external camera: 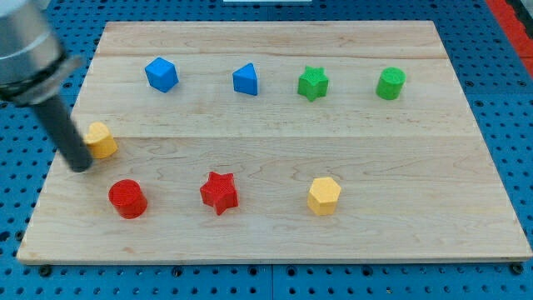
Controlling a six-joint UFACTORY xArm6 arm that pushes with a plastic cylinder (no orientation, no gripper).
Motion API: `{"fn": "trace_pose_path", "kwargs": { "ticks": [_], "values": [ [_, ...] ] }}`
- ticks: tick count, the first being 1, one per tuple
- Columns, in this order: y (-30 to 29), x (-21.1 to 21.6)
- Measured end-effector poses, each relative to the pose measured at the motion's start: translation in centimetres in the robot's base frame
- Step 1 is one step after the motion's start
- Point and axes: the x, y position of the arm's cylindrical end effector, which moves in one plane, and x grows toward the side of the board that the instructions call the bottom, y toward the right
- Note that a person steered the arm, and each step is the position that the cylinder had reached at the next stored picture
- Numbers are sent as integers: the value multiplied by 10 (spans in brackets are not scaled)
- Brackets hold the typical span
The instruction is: Move the yellow heart towards the bottom right
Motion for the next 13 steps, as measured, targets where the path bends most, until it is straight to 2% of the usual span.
{"fn": "trace_pose_path", "kwargs": {
  "ticks": [1, 2, 3, 4, 5, 6, 7, 8, 9, 11, 12, 13],
  "values": [
    [-31, -25],
    [32, -36],
    [63, -47],
    [121, -46],
    [206, -48],
    [224, -52],
    [214, -64],
    [288, -69],
    [349, -49],
    [341, -66],
    [366, -87],
    [427, -70]
  ]
}}
